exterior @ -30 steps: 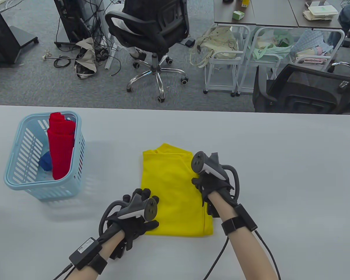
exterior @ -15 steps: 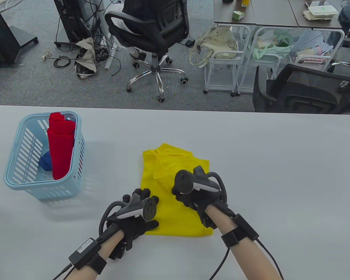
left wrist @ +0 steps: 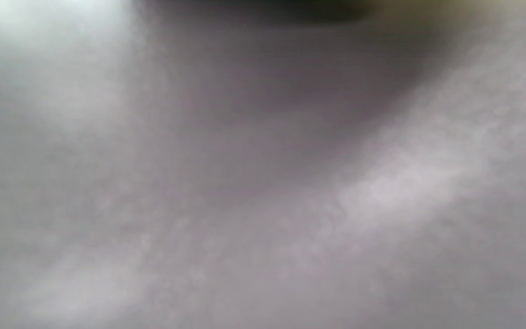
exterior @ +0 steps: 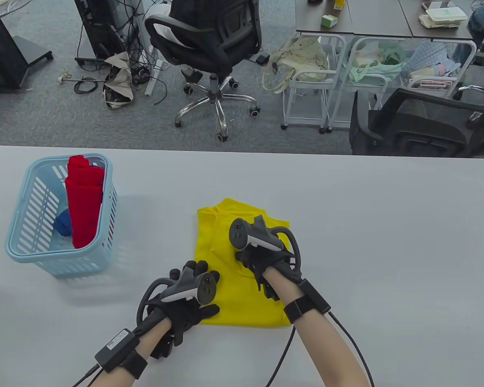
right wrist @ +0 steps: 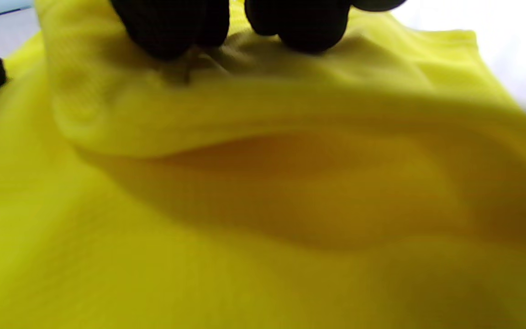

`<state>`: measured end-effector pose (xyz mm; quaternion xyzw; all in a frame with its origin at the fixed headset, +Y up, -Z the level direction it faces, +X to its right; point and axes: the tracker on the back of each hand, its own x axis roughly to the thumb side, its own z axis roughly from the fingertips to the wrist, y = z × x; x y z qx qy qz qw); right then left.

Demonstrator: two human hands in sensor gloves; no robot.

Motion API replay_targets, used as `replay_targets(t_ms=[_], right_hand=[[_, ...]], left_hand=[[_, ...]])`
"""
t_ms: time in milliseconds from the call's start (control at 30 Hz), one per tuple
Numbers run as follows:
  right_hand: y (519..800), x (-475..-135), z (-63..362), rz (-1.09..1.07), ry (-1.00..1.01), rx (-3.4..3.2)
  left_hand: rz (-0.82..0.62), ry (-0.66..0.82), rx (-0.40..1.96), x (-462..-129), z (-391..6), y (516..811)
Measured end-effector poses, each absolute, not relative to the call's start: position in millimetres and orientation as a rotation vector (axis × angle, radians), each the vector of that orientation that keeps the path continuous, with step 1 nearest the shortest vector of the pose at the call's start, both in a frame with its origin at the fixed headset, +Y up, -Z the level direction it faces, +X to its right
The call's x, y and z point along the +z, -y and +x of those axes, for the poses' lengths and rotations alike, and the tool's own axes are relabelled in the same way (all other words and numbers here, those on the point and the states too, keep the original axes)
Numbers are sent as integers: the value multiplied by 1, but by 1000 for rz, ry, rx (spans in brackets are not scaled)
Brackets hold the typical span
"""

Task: Roll t-shirt into tight roll

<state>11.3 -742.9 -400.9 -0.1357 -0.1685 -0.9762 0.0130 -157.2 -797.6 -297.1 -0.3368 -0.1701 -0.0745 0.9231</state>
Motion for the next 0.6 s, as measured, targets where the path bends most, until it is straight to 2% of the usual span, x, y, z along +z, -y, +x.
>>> replay_targets(t_ms=[133,300,400,433,500,600], right_hand=[[729,-409,19,-337,446,-3047],[700,-435,69,253,186,-3026],[701,-439,98,409,282,-3015],[701,-436,99,396,305,-3034],[706,-426,96,211,357,-3110],[729,-397,73,-280,583,-3173]], left_hand=[[-691,350,-153,-297,-157,798],[-691,348,-153,-297,-157,798],[-692,347,-151,-297,-158,798],[-692,348,-152,-297,-158,798],[-691,350,-154,-297,-158,798],[-691,349,-153,-297,-158,798]])
